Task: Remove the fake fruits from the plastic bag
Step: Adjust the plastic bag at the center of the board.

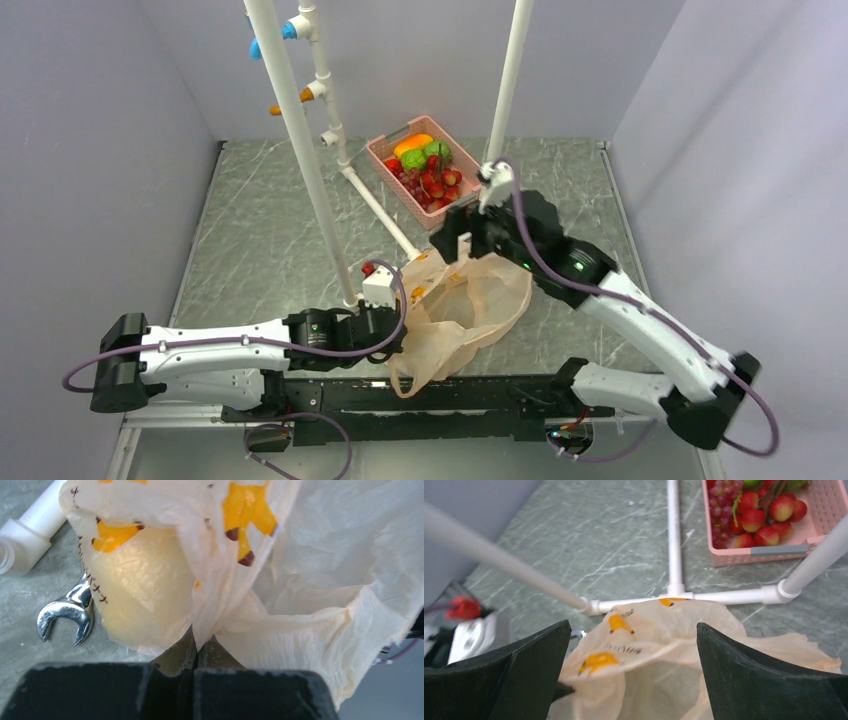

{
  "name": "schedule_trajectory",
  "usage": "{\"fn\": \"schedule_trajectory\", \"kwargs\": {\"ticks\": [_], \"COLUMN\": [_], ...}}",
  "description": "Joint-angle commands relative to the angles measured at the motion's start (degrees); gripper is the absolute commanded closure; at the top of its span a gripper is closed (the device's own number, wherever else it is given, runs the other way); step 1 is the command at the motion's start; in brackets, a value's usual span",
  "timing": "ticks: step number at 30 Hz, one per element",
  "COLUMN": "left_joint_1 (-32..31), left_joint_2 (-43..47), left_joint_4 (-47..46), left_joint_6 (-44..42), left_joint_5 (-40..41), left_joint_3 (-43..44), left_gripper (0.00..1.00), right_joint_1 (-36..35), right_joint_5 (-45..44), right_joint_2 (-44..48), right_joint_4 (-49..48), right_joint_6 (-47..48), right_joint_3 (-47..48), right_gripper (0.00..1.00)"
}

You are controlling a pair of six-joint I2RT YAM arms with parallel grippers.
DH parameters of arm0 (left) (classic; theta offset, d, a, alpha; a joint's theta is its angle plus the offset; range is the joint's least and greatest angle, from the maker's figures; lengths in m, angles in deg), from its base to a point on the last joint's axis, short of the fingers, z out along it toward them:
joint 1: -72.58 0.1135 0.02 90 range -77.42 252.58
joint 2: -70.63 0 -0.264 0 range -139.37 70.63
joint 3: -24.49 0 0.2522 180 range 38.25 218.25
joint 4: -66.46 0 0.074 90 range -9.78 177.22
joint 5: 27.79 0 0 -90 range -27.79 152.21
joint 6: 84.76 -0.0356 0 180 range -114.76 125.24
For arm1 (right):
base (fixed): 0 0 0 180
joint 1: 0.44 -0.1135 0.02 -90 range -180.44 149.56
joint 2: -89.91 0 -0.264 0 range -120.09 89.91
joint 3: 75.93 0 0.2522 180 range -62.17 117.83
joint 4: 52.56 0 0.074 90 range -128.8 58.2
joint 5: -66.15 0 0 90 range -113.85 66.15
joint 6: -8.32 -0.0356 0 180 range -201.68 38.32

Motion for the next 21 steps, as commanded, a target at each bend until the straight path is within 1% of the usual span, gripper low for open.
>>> {"fn": "schedule_trajectory", "kwargs": {"ticks": [1, 5, 6, 9, 10, 13, 17, 19, 21], "left_joint_1": [-0.2, 0.0, 0.0, 0.3, 0.5, 1.5, 3.4, 4.8, 6.6], "left_joint_2": [0.4, 0.6, 0.8, 1.7, 2.0, 2.7, 3.3, 3.1, 1.9], "left_joint_4": [0.8, 1.8, 1.9, 1.7, 1.3, 0.4, -2.3, -4.9, -8.3], "left_joint_6": [-3.2, -5.9, -6.5, -7.9, -8.4, -9.4, -11.1, -12.5, -14.0], "left_joint_5": [3.2, 4.8, 5.2, 5.8, 5.8, 4.9, 2.5, 0.1, -4.2], "left_joint_3": [6.5, 10.2, 10.9, 12.7, 12.9, 13.6, 14.5, 15.1, 16.3], "left_gripper": [1.0, 1.0, 1.0, 1.0, 1.0, 1.0, 1.0, 1.0, 1.0], "right_joint_1": [0.0, 0.0, 0.0, 0.0, 0.0, 0.0, 0.4, 1.5, 2.6], "right_joint_5": [8.6, 7.6, 7.8, 9.0, 9.1, 6.9, 1.2, 1.4, 2.1], "right_joint_2": [10.6, 17.2, 18.5, 21.6, 22.4, 23.4, 19.6, 16.5, 14.5], "right_joint_4": [0.3, 1.7, 1.5, 0.1, -0.5, -1.1, 1.3, 2.1, 1.8], "right_joint_6": [0.5, -1.6, -2.6, -6.3, -7.1, -8.5, -10.8, -11.6, -12.5], "right_joint_3": [-5.8, -15.1, -17.5, -22.9, -24.1, -26.1, -25.8, -25.3, -25.0], "right_gripper": [0.02, 0.15, 0.21, 0.43, 0.46, 0.46, 0.43, 0.43, 0.42]}}
